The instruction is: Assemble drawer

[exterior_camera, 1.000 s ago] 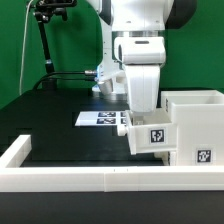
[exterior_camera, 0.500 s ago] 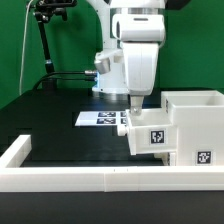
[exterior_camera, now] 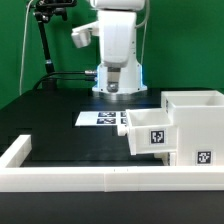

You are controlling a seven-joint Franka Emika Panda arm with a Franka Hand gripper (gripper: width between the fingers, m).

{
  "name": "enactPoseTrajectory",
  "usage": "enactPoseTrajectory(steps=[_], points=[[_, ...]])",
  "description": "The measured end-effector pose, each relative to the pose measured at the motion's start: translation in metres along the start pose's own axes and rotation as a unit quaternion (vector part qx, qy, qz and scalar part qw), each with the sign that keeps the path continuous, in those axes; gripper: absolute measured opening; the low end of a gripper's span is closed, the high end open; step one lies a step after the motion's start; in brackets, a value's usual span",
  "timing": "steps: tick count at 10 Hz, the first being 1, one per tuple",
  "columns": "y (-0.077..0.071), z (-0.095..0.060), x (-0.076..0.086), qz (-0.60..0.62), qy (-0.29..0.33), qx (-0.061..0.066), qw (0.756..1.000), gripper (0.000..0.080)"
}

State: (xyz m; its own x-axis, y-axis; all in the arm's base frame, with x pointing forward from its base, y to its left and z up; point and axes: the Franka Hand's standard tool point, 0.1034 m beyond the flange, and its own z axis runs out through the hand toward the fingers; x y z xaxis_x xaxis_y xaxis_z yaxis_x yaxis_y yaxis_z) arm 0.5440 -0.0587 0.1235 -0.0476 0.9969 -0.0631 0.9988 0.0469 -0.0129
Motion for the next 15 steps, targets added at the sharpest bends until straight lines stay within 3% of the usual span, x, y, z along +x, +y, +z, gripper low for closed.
enactPoseTrajectory(steps=[1, 3, 5, 8, 10, 15], points=[[-0.008, 0.009, -0.006, -0.001, 0.003, 0.01, 1.0, 0.0649], [-0.006, 0.007, -0.007, -0.001, 0.003, 0.009, 1.0, 0.0649], [-0.012, 0.024, -0.015, -0.015, 0.046, 0.016, 0.999, 0.0649], [-0.003, 0.04, -0.026, -0.012, 0.092, 0.025, 0.995, 0.0649], [-0.005, 0.046, -0.03, -0.005, 0.112, 0.037, 0.993, 0.0649], [-0.004, 0.057, 0.0, 0.022, 0.117, 0.053, 0.991, 0.0649]])
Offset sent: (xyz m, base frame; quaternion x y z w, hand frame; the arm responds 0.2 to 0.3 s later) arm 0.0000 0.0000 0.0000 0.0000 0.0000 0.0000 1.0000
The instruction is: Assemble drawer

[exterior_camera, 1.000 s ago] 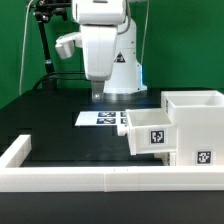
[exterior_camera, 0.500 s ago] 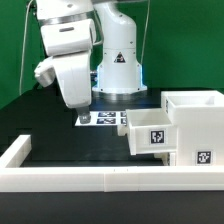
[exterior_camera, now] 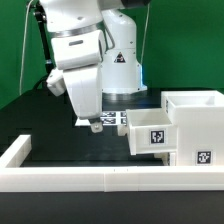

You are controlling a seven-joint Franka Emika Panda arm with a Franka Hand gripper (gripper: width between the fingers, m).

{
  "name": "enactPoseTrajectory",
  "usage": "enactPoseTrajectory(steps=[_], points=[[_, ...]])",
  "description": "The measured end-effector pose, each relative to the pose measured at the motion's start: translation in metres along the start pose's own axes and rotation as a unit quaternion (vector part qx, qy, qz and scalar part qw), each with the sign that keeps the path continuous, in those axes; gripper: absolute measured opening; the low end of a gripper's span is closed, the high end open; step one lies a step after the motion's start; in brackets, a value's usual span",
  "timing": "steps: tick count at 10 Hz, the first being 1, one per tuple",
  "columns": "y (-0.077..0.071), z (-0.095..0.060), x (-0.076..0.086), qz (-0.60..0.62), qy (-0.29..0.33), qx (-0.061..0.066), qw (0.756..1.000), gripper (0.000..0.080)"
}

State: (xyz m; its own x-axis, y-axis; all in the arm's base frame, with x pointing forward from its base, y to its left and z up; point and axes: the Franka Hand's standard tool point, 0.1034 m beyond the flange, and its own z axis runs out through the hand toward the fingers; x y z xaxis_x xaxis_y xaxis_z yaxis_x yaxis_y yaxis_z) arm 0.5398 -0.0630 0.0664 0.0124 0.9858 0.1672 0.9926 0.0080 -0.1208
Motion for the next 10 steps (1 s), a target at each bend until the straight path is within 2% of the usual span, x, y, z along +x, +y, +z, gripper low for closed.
enactPoseTrajectory(steps=[3, 10], points=[[0.008, 0.001, 0.027, 0.043, 0.003, -0.002, 0.999, 0.0649], [0.007, 0.001, 0.025, 0.057, 0.003, -0.001, 0.998, 0.0649]])
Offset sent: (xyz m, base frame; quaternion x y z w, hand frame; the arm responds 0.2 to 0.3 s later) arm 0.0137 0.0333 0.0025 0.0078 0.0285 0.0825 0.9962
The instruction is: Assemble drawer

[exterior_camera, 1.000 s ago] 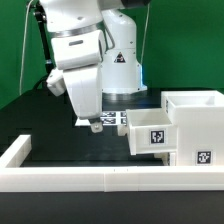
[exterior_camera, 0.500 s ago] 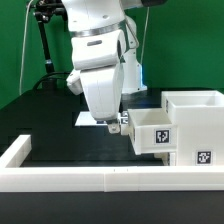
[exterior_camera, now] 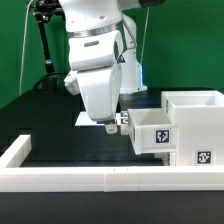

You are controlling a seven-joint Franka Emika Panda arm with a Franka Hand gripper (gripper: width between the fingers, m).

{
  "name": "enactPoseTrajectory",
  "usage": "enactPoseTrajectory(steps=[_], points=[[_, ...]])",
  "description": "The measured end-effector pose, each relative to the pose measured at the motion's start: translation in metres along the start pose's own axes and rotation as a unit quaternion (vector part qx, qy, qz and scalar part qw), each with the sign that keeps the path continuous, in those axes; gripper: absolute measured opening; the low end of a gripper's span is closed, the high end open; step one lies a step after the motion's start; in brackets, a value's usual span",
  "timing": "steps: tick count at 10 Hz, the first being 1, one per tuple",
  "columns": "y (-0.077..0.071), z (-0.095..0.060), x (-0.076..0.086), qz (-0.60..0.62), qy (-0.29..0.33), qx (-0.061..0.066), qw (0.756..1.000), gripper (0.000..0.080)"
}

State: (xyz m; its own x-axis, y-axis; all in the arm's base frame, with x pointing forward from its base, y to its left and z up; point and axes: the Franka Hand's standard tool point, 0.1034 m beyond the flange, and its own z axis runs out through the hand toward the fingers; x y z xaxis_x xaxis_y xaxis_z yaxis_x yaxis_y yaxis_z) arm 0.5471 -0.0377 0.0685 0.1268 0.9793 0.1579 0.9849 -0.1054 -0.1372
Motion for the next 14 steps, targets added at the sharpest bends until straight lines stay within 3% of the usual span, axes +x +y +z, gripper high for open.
enactPoseTrajectory(steps=[10, 14], points=[[-0.005, 0.007, 0.059, -0.005, -0.01, 0.006, 1.0, 0.0649], [-0.006, 0.007, 0.061, 0.021, -0.01, 0.003, 1.0, 0.0649]])
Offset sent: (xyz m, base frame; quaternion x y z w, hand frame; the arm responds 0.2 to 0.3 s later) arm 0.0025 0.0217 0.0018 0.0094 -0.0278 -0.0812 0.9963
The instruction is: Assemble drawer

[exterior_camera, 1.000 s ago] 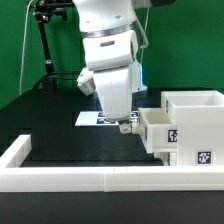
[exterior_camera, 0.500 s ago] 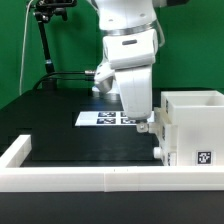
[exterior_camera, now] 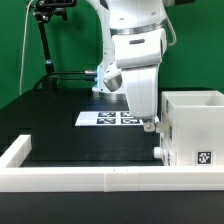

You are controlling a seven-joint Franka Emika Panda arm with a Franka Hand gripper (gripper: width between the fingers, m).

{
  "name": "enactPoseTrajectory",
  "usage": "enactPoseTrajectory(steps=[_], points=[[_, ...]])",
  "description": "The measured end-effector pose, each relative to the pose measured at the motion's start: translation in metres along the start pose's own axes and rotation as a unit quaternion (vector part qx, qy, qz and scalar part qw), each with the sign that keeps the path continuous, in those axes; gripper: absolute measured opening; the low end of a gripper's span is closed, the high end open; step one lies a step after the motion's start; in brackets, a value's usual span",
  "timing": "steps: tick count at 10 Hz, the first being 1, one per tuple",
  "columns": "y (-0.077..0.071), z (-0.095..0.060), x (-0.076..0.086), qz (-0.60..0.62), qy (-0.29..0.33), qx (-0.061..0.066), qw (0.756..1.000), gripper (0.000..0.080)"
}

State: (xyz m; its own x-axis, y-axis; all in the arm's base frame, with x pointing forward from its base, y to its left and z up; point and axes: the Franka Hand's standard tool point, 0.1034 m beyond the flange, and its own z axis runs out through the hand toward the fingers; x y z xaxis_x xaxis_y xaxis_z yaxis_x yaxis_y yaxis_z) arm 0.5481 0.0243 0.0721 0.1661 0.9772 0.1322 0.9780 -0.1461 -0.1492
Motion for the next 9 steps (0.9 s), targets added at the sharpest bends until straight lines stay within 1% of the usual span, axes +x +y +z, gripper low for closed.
enactPoseTrajectory(steps=[1, 3, 4, 5, 6, 7, 8, 9], points=[[-0.003, -0.004, -0.004, 0.003, -0.001, -0.003, 1.0, 0.0649], [-0.018, -0.014, -0.018, 0.012, -0.007, -0.004, 1.0, 0.0649], [-0.028, -0.019, -0.027, 0.018, -0.01, -0.005, 1.0, 0.0649], [-0.039, -0.023, -0.034, 0.024, -0.014, -0.009, 1.0, 0.0649], [-0.049, -0.025, -0.038, 0.034, -0.016, -0.008, 0.999, 0.0649], [-0.062, -0.028, -0.041, 0.045, -0.021, -0.008, 0.999, 0.0649], [-0.069, -0.031, -0.039, 0.058, -0.024, -0.012, 0.998, 0.0649], [-0.073, -0.036, -0.036, 0.06, -0.027, -0.022, 0.998, 0.0649]])
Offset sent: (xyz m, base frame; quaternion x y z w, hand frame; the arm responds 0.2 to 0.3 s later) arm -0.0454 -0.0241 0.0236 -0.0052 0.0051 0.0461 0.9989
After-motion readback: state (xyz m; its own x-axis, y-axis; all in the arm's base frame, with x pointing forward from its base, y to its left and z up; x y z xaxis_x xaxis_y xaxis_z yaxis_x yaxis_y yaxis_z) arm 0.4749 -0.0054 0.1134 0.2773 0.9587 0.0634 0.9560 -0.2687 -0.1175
